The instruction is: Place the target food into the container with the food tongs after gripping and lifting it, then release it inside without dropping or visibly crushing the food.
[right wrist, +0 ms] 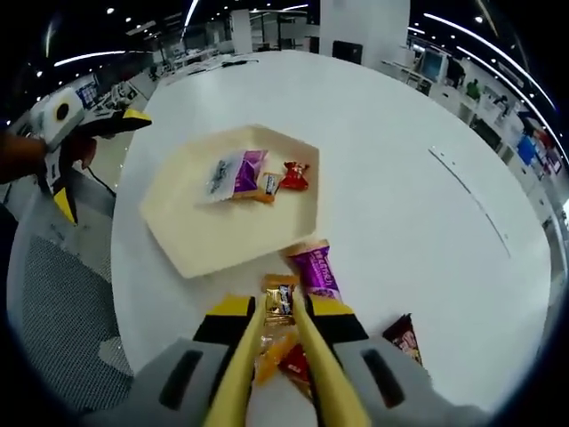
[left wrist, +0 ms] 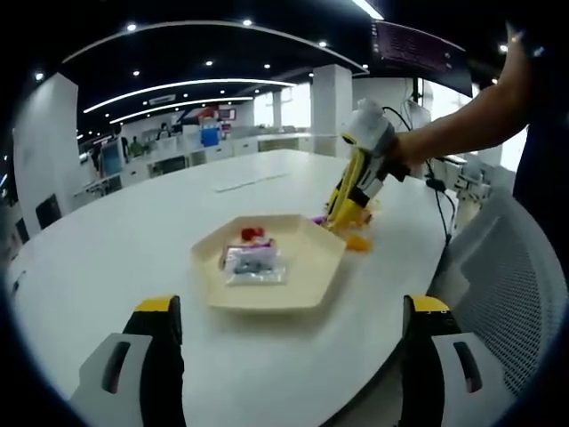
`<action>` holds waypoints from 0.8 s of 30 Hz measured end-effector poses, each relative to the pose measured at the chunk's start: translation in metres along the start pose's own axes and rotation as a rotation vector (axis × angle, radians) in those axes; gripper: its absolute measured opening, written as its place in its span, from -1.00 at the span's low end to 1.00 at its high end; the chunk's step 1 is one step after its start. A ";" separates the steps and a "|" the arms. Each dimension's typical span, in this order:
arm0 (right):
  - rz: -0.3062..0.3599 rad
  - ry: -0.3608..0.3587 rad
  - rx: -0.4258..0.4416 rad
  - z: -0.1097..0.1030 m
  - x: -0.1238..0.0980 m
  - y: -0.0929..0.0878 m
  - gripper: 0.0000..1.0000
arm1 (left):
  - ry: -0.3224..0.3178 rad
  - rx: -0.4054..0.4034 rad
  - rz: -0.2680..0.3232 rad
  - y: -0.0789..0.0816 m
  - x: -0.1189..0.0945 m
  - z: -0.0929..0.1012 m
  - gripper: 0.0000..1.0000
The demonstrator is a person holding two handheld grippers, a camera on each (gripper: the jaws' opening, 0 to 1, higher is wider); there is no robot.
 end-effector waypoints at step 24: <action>0.044 -0.010 -0.026 0.008 -0.031 0.043 -0.58 | -0.008 0.004 -0.011 -0.002 0.000 0.001 0.99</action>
Point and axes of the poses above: the point that each gripper's makers call its tool centre point, and the gripper's own axes: x roughly forward along the fingers, z roughly to its right, y roughly out of its top, the point moved 1 cm from there along -x, roughly backward along the fingers, and after that the axes turned 3 degrees about x, right-handed, at the moved point
